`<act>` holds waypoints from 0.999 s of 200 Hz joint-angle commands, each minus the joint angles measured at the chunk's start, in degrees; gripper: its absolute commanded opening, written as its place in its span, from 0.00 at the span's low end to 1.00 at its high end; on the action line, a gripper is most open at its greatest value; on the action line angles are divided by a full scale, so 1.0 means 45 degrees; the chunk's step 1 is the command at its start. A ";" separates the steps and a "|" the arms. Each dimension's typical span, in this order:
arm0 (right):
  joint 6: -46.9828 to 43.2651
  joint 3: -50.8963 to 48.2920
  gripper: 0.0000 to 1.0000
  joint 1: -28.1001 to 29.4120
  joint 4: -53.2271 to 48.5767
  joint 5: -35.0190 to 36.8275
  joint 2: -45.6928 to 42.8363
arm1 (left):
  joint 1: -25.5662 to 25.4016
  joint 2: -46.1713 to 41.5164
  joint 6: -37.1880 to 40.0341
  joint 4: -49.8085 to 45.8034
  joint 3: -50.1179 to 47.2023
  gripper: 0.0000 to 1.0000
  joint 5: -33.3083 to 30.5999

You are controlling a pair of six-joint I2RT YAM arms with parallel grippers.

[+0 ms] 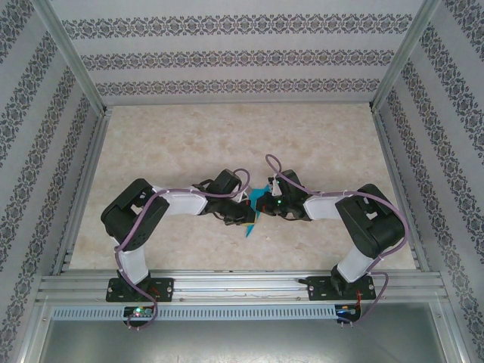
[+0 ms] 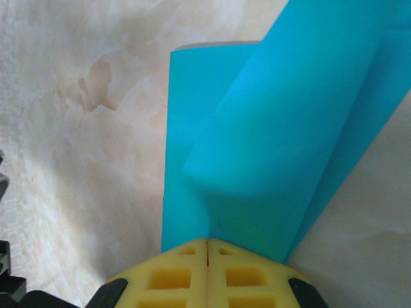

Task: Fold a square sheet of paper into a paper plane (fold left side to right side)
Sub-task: Fold the wing for the fifth time at the center of the table.

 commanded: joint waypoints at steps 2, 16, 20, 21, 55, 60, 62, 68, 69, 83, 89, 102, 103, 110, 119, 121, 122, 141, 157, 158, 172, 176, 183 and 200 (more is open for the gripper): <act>-0.0237 -0.0406 0.00 0.0095 -0.1768 0.0266 0.0896 | -0.0153 0.0239 -0.0267 0.0683 -0.0179 0.05 0.0229; -0.0240 -0.0386 0.00 0.0092 -0.1788 0.0266 0.0935 | -0.0171 0.0291 -0.0339 0.0756 -0.0237 0.05 0.0243; -0.0240 -0.0386 0.00 0.0096 -0.1788 0.0266 0.0950 | -0.0173 0.0338 -0.0352 0.0776 -0.0244 0.05 0.0270; -0.0240 -0.0386 0.00 0.0096 -0.1788 0.0266 0.0952 | -0.0182 0.0335 -0.0353 0.0785 -0.0238 0.05 0.0261; -0.0225 -0.0328 0.00 0.0084 -0.1817 0.0234 0.1052 | -0.0288 0.0468 -0.0480 0.0957 -0.0368 0.05 0.0302; -0.0220 -0.0327 0.00 0.0086 -0.1805 0.0228 0.1067 | -0.0306 0.0487 -0.0527 0.1020 -0.0416 0.05 0.0306; -0.0220 -0.0327 0.00 0.0093 -0.1807 0.0227 0.1056 | -0.0298 0.0488 -0.0544 0.1056 -0.0430 0.05 0.0305; -0.0220 -0.0326 0.00 0.0096 -0.1807 0.0245 0.1072 | -0.0328 0.0513 -0.0579 0.1118 -0.0449 0.05 0.0303; -0.0220 -0.0327 0.00 0.0096 -0.1807 0.0245 0.1072 | -0.0328 0.0520 -0.0584 0.1132 -0.0458 0.05 0.0307; -0.0220 -0.0308 0.00 0.0086 -0.1836 0.0246 0.1072 | -0.0370 0.0527 -0.0664 0.1272 -0.0512 0.04 0.0282; -0.0220 -0.0298 0.00 0.0096 -0.1861 0.0275 0.1072 | -0.0367 0.0532 -0.0710 0.1316 -0.0529 0.05 0.0276; -0.0240 -0.0308 0.00 0.0096 -0.1914 0.0284 0.1087 | -0.0387 0.0518 -0.0752 0.1388 -0.0531 0.04 0.0267; -0.0240 -0.0308 0.00 0.0096 -0.1919 0.0285 0.1089 | -0.0387 0.0523 -0.0748 0.1394 -0.0528 0.05 0.0279; -0.0276 -0.0308 0.00 0.0096 -0.1939 0.0285 0.1089 | -0.0387 0.0475 -0.0792 0.1429 -0.0543 0.05 0.0253; -0.0298 -0.0308 0.00 0.0096 -0.1949 0.0251 0.1091 | -0.0387 0.0358 -0.0822 0.1459 -0.0551 0.05 0.0209; -0.0298 -0.0308 0.00 0.0096 -0.1935 0.0238 0.1077 | -0.0387 0.0333 -0.0818 0.1459 -0.0557 0.05 0.0192; -0.0308 -0.0308 0.00 0.0086 -0.1930 0.0232 0.1074 | -0.0387 0.0313 -0.0820 0.1459 -0.0561 0.05 0.0173; -0.0337 -0.0308 0.00 0.0096 -0.1832 0.0054 0.1023 | -0.0369 -0.0145 -0.0674 0.1159 -0.0508 0.05 -0.0096; -0.0357 -0.0327 0.00 0.0077 -0.1758 -0.0041 0.0946 | -0.0257 -0.0637 -0.0403 0.0660 -0.0448 0.05 -0.0433; -0.0357 -0.0327 0.00 0.0076 -0.1754 -0.0044 0.0940 | -0.0253 -0.0637 -0.0388 0.0614 -0.0448 0.05 -0.0452; -0.0377 -0.0343 0.00 0.0075 -0.1763 -0.0065 0.0863 | -0.0034 -0.1068 -0.0176 0.0173 -0.0447 0.05 -0.0711; -0.0388 -0.0347 0.00 0.0076 -0.1750 -0.0066 0.0857 | 0.0040 -0.1185 -0.0132 0.0084 -0.0468 0.06 -0.0802; -0.0396 -0.0347 0.00 0.0076 -0.1749 -0.0066 0.0838 | 0.0199 -0.1363 -0.0057 -0.0051 -0.0527 0.08 -0.0925; -0.0396 -0.0347 0.00 0.0076 -0.1749 -0.0085 0.0818 | 0.0619 -0.1620 0.0090 -0.0276 -0.0681 0.17 -0.1108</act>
